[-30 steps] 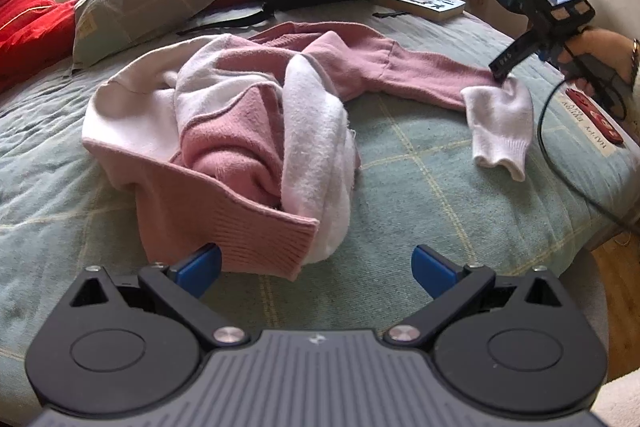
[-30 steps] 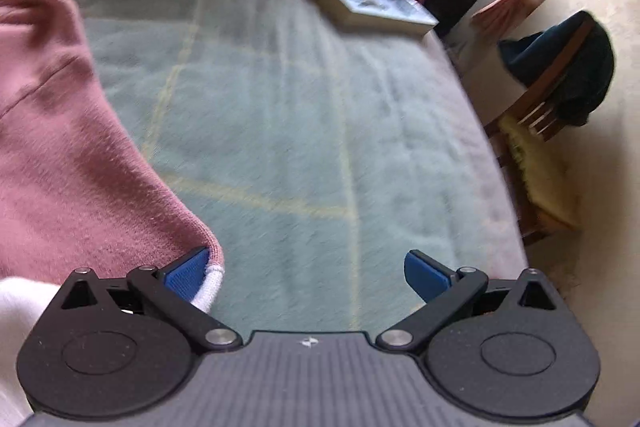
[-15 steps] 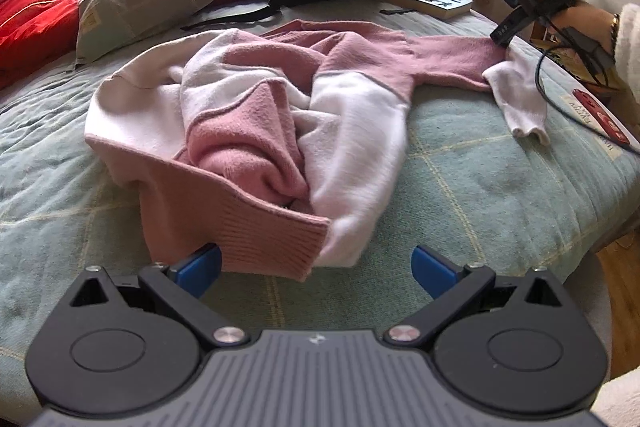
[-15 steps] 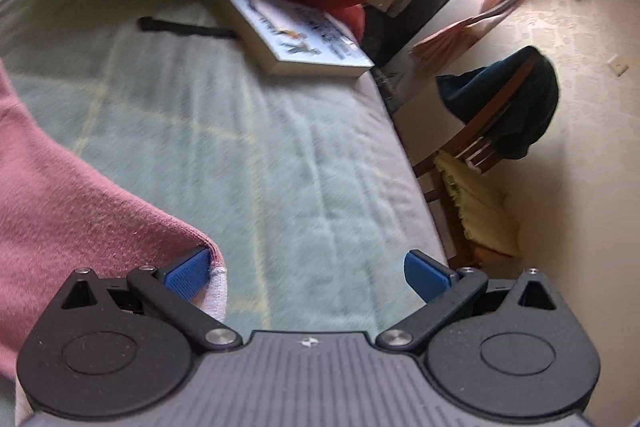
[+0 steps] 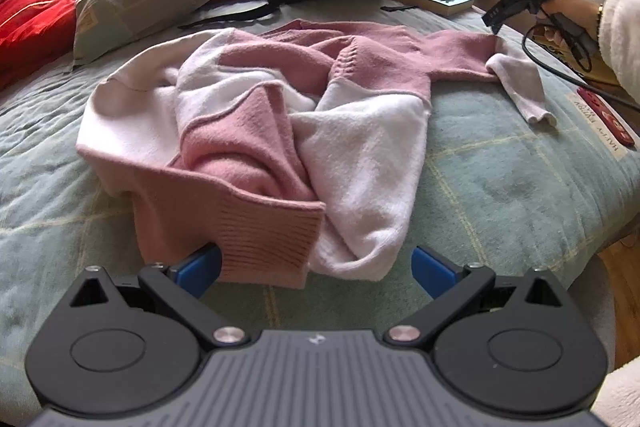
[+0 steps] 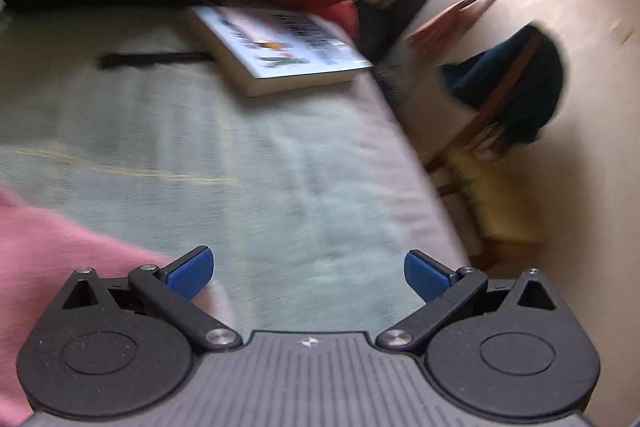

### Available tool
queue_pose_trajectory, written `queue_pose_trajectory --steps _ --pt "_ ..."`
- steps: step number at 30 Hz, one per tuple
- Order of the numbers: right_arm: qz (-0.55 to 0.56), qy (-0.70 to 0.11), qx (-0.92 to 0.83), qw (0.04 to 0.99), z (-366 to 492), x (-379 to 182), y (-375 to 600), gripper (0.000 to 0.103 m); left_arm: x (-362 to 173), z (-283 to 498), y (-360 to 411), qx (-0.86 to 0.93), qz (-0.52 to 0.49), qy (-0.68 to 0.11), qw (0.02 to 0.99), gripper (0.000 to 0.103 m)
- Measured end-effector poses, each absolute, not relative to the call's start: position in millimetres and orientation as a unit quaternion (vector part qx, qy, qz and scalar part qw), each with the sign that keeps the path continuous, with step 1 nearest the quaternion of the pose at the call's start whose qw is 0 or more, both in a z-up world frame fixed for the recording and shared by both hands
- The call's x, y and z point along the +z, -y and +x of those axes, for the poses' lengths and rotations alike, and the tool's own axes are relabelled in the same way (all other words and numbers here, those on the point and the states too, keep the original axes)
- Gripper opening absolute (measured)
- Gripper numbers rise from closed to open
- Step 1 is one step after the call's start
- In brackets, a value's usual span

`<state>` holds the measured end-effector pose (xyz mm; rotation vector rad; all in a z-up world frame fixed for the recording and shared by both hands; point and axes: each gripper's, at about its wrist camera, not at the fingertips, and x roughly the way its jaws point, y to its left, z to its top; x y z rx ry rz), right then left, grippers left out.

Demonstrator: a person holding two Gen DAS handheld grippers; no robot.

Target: Fold clothes

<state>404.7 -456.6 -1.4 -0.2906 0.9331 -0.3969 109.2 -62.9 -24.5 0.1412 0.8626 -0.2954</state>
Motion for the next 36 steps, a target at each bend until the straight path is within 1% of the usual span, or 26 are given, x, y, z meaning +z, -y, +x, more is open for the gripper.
queue_pose_trajectory --steps 3,6,9,13,16,23,26,29,31,34,36 --pt "-0.123 -0.459 -0.131 0.87 381 3 444 0.103 -26 109 68 -0.153 0.074 -0.417 0.893 0.101" --pt "-0.131 -0.48 -0.089 0.863 366 -1 427 0.103 -29 108 73 -0.163 0.075 -0.42 0.89 0.101" --pt "-0.109 -0.491 -0.075 0.861 364 -9 416 0.103 -30 103 78 -0.167 0.075 -0.422 0.888 0.101" --pt "-0.072 -0.524 -0.064 0.846 373 -30 411 0.103 -28 96 77 -0.163 0.075 -0.421 0.889 0.101" --pt "-0.117 -0.536 -0.078 0.833 368 -43 407 0.103 -28 94 74 -0.159 0.073 -0.423 0.889 0.101" --pt "-0.208 -0.529 -0.14 0.811 341 -35 444 0.103 -29 95 85 -0.178 0.078 -0.421 0.886 0.101" --pt "-0.206 -0.513 -0.173 0.815 335 -28 464 0.103 -31 93 89 -0.186 0.081 -0.423 0.883 0.101" --pt "-0.137 -0.505 -0.138 0.841 322 -17 473 0.103 -32 93 90 -0.185 0.083 -0.425 0.882 0.101" --pt "-0.123 -0.507 -0.1 0.847 313 -19 470 0.103 -32 92 90 -0.184 0.083 -0.426 0.882 0.101" --pt "-0.174 -0.517 -0.094 0.833 304 -37 461 0.103 -32 91 91 -0.185 0.085 -0.427 0.881 0.101" --pt "-0.207 -0.508 -0.102 0.83 302 -50 461 0.103 -33 91 91 -0.184 0.087 -0.428 0.88 0.101"
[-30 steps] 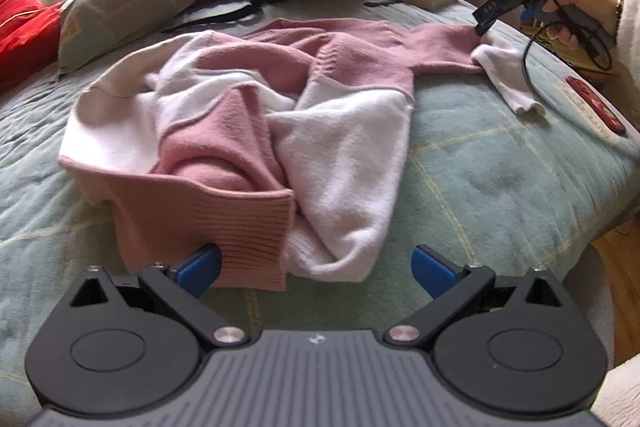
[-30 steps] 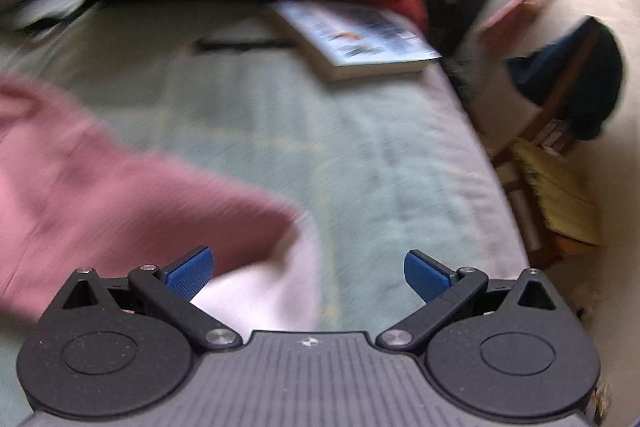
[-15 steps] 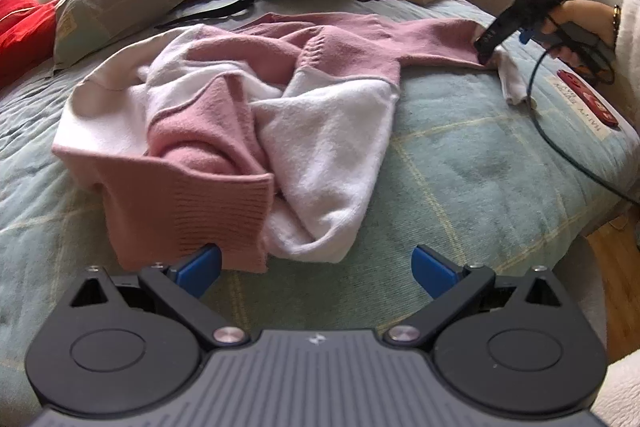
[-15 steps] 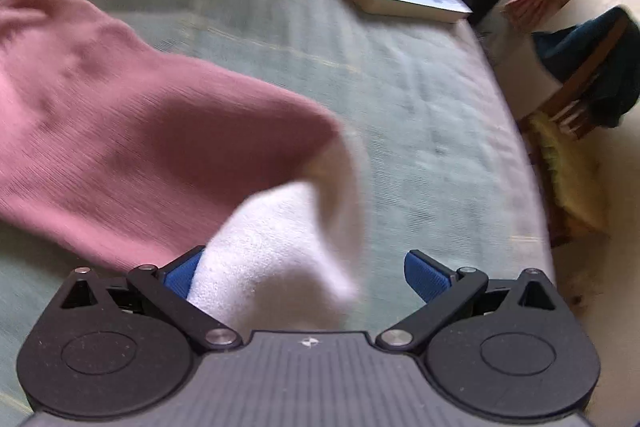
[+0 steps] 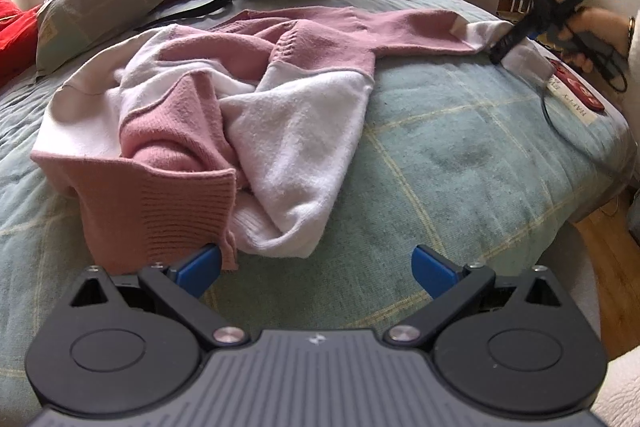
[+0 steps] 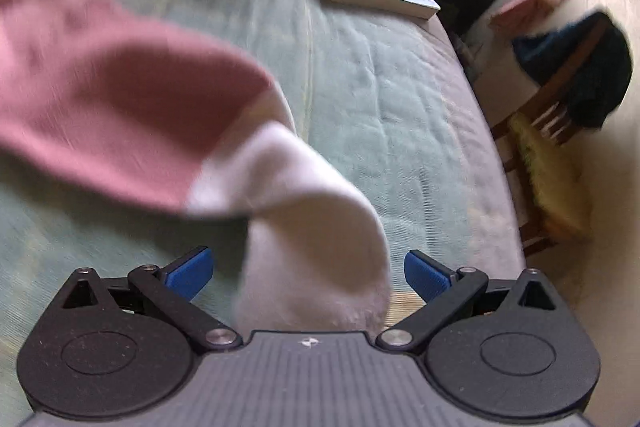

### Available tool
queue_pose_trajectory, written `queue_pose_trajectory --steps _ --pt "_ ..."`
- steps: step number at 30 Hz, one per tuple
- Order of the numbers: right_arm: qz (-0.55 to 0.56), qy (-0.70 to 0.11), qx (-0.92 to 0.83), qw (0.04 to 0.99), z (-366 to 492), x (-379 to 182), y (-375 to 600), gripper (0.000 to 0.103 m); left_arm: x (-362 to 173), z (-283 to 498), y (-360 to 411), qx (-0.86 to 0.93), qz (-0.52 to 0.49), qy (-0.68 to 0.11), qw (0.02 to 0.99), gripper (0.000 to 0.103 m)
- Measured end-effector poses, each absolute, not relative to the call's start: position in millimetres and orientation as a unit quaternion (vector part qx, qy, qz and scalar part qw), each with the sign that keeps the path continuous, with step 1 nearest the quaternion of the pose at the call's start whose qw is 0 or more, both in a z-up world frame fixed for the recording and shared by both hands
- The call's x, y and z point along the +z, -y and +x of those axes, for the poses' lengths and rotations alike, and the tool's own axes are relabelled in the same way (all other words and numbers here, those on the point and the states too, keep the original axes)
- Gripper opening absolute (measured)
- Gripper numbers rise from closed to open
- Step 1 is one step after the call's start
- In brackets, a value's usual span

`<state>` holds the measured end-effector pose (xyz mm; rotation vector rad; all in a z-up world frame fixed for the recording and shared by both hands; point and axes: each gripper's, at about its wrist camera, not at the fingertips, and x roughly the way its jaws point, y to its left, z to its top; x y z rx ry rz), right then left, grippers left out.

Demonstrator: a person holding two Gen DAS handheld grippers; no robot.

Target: Fold clothes

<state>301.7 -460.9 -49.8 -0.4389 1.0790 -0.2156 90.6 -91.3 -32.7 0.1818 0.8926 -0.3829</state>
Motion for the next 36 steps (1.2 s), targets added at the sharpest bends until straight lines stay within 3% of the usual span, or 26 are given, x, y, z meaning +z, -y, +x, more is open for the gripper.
queue_pose_trajectory --steps 15,31,36 --pt "0.068 -0.476 0.063 0.874 278 -39 530 0.103 -38 94 106 -0.186 0.106 -0.439 0.873 0.101" --pt "0.108 -0.422 0.19 0.88 226 -17 458 0.103 -35 84 103 -0.192 0.102 -0.433 0.875 0.101" --pt "0.195 -0.391 0.166 0.884 200 -25 494 0.103 -36 84 101 -0.197 0.098 -0.434 0.873 0.101"
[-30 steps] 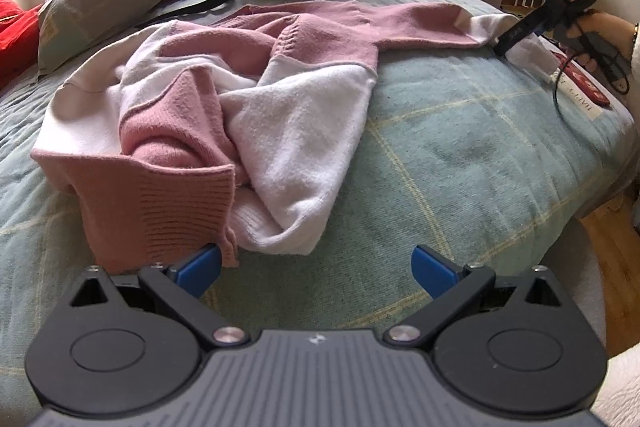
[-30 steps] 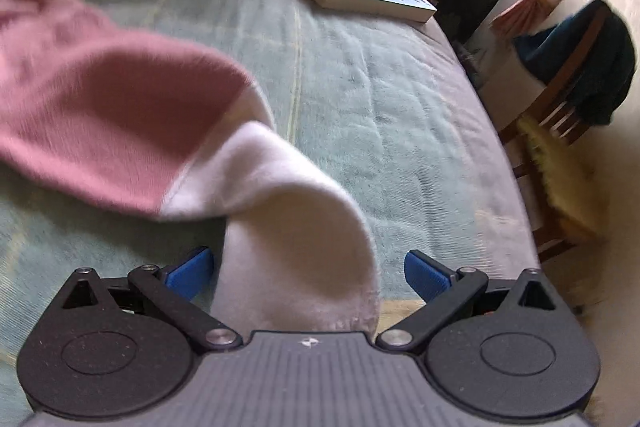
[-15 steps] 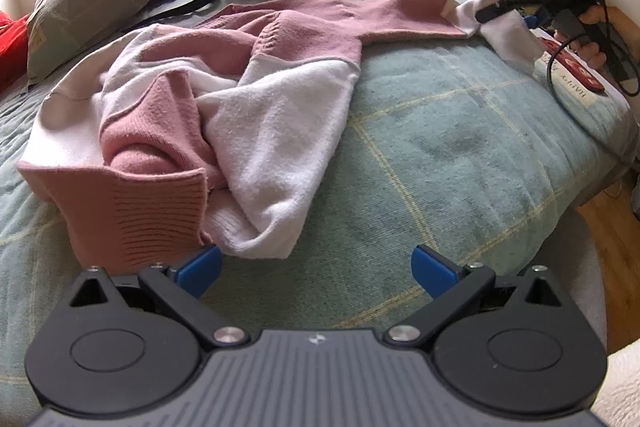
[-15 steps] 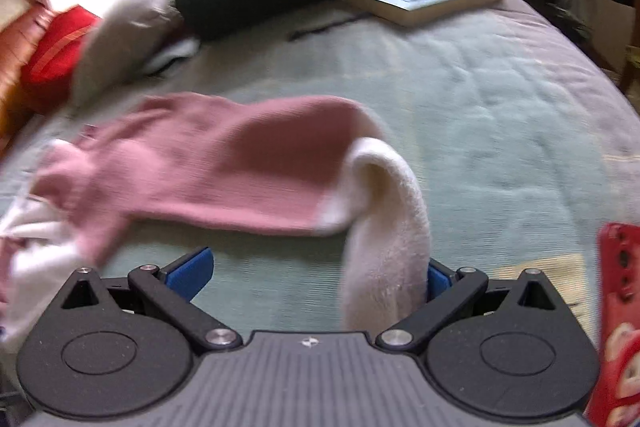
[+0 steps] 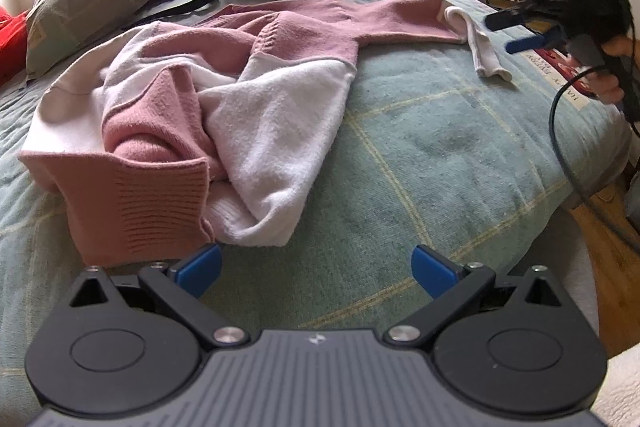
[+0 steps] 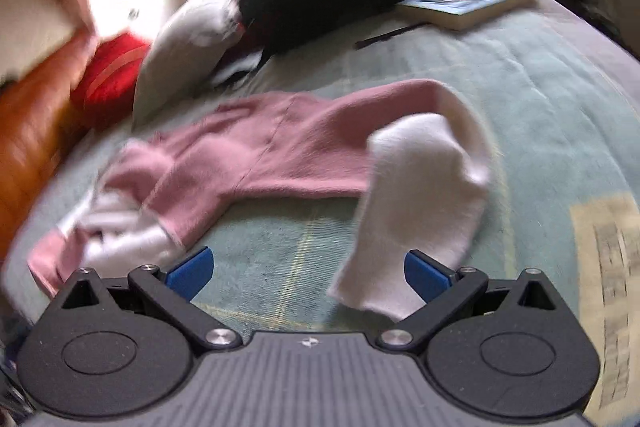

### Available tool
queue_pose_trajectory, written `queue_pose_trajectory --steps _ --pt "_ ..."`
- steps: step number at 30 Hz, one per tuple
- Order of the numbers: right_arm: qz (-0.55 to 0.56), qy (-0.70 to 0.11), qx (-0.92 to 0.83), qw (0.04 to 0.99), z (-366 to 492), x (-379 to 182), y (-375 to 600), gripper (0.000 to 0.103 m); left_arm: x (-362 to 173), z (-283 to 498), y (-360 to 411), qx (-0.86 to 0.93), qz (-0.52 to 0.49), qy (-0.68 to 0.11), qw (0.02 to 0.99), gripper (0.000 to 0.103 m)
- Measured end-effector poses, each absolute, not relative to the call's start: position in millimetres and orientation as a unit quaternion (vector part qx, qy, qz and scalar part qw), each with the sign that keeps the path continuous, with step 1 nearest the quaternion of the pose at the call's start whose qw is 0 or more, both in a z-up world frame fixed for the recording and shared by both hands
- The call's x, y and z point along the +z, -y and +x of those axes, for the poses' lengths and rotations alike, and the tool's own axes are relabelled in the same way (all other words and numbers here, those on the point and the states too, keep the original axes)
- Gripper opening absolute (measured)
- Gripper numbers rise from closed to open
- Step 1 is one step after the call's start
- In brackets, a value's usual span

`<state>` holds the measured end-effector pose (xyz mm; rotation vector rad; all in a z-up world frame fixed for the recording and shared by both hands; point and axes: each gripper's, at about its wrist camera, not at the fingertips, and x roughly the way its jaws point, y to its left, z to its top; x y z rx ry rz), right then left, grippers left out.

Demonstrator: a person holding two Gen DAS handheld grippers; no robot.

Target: Fold clothes

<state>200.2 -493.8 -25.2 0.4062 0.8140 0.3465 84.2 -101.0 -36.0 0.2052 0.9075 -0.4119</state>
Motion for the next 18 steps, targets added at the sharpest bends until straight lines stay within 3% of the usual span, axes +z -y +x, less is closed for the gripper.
queue_pose_trajectory --steps 8,18 --pt "0.396 -0.362 0.155 0.829 179 -89 550 0.103 -41 87 104 -0.211 0.086 -0.443 0.867 0.101" --pt "0.436 -0.329 0.147 0.825 219 -96 528 0.103 -42 87 109 -0.213 0.086 -0.446 0.865 0.101"
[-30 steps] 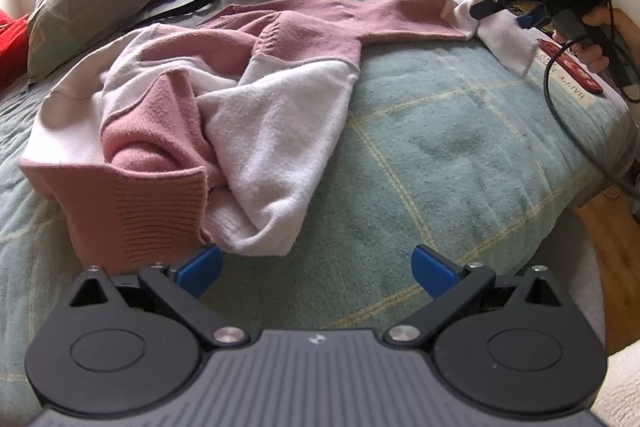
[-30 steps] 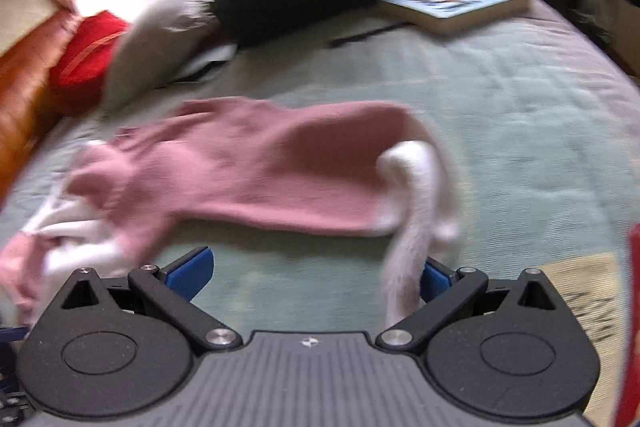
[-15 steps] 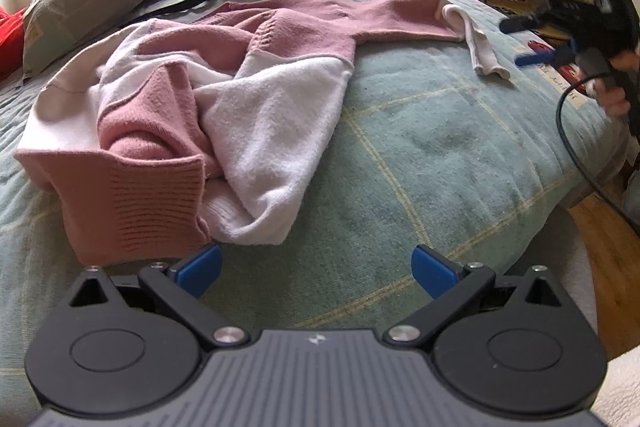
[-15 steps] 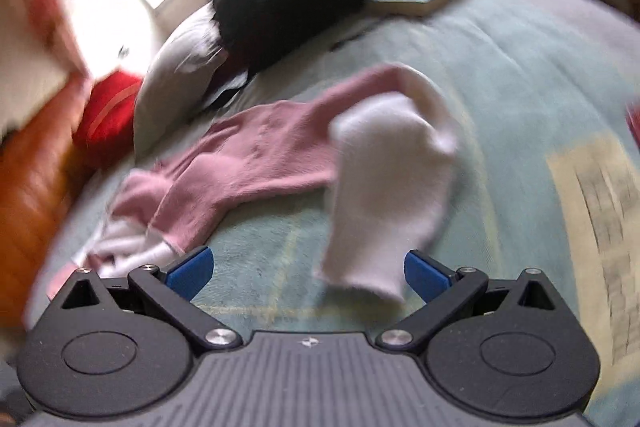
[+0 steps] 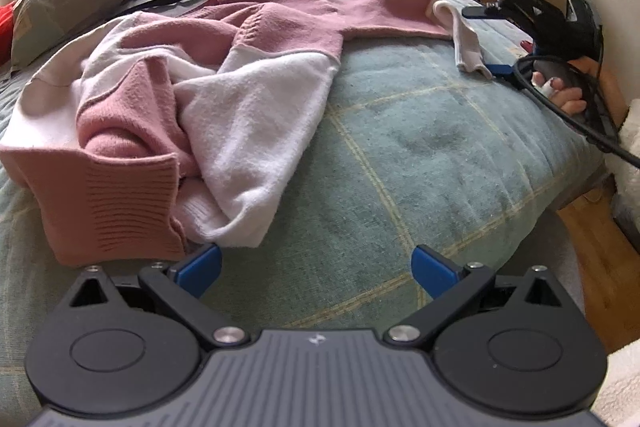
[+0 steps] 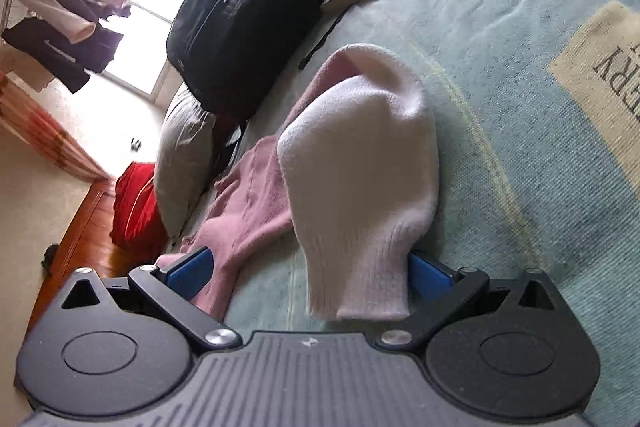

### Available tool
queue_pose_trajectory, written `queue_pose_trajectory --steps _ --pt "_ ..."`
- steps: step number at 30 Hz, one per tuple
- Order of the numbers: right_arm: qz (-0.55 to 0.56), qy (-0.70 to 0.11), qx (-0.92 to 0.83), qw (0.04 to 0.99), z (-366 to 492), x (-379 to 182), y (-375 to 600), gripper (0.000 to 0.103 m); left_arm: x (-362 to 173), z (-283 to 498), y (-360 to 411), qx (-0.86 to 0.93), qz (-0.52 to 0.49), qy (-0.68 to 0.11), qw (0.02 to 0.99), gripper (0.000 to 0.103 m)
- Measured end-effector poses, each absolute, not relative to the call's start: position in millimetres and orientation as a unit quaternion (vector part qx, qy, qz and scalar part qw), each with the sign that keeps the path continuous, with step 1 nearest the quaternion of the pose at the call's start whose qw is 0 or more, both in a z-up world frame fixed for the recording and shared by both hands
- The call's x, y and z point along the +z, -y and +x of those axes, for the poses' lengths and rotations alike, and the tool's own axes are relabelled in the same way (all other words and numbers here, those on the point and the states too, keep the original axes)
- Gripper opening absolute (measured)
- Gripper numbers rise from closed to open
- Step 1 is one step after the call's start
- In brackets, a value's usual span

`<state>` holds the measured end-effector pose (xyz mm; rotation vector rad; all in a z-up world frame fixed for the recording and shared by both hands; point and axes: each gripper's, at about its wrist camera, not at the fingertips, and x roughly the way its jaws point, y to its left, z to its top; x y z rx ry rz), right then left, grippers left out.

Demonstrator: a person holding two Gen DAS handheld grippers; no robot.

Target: Fold clothes

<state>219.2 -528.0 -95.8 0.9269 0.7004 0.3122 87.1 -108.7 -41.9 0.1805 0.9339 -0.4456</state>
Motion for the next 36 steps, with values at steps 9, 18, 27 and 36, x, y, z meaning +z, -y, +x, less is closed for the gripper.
queue_pose_trajectory --steps 9,18,27,36 --pt "0.465 -0.299 0.126 0.824 201 -101 519 0.101 -43 90 109 -0.219 0.083 -0.449 0.862 0.101" --pt "0.457 -0.207 0.085 0.861 182 -125 519 0.064 -41 88 98 -0.217 0.057 -0.444 0.868 0.101" --pt "0.451 -0.254 0.015 0.856 195 -125 525 0.011 -40 84 98 -0.222 0.061 -0.442 0.867 0.101" --pt "0.303 -0.308 -0.056 0.9 214 -66 547 0.01 -41 85 98 -0.219 0.058 -0.443 0.868 0.101"
